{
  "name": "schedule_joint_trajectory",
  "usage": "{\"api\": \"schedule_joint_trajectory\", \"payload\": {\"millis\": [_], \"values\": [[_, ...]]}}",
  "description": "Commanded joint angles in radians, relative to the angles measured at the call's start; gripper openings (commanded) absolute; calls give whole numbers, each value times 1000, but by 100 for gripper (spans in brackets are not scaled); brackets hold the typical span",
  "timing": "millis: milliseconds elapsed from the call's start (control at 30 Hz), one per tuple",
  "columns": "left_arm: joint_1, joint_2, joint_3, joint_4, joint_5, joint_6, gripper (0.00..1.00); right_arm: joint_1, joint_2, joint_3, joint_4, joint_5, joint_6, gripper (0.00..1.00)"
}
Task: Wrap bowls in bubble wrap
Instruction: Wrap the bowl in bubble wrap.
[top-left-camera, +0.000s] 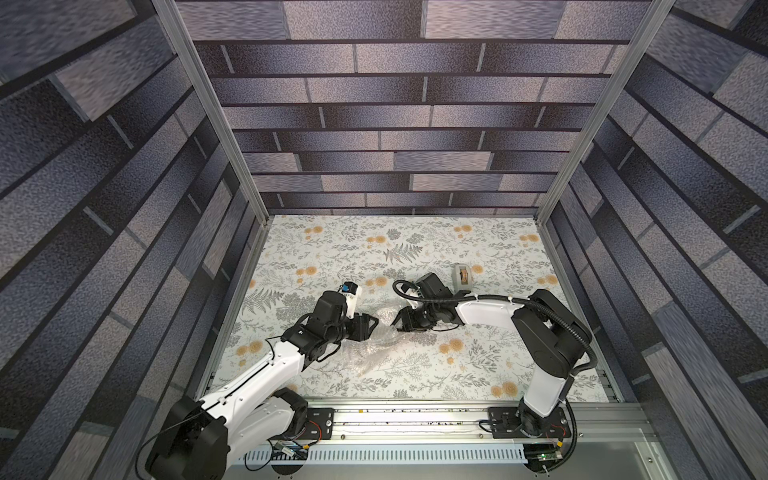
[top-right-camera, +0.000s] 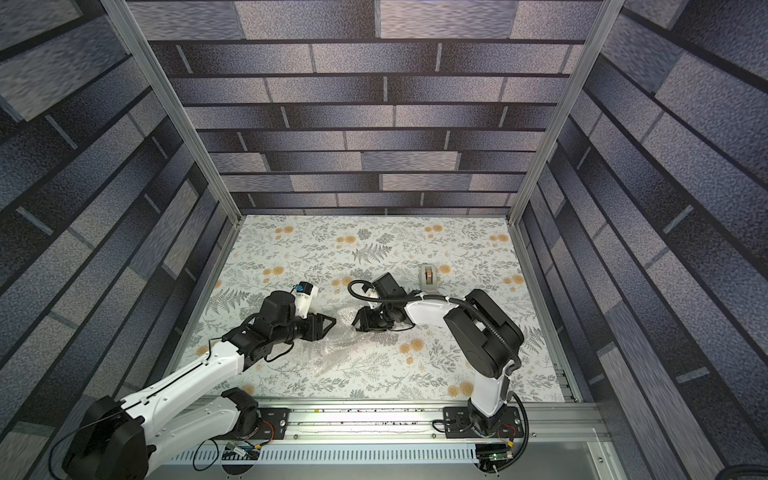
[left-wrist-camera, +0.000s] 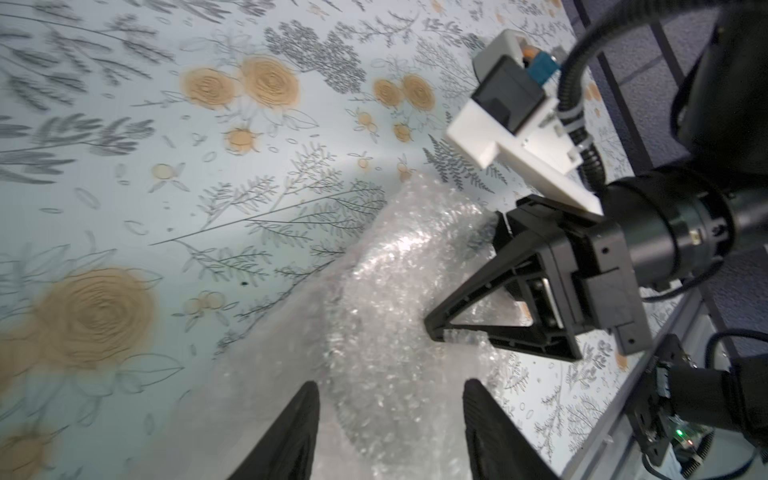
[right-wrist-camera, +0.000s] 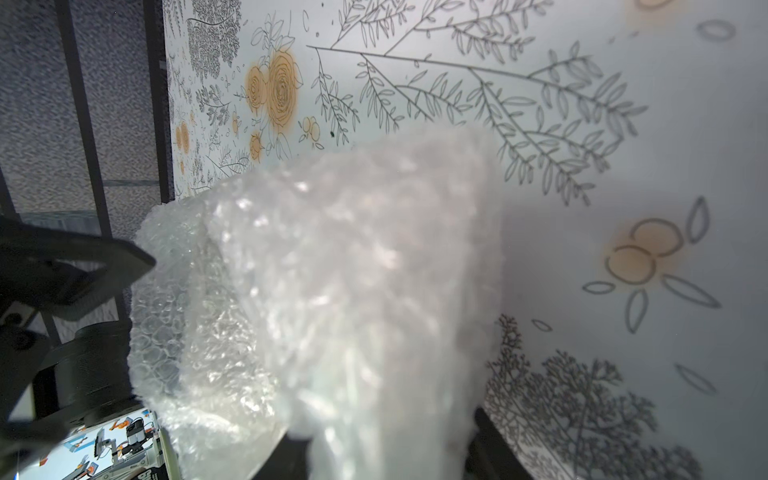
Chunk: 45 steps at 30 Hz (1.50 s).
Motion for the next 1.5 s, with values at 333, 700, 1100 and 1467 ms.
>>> {"api": "schedule_joint_trajectory", "payload": {"millis": [333,700,1100,1467], "values": [[263,-299,-132,-436,-211,-357,70,16,20,11,-28,-3,-12,46],[264,-416,-262,-460,-159,-453,84,16,22,9,-26,-7,-12,46],[283,-335,-272,-379,-145,-451,78,17,17,9,-27,-3,-14,46],[285,-347,-293,-328,-110,-464,42,16,19,5,-20,-1,-10,45]]}}
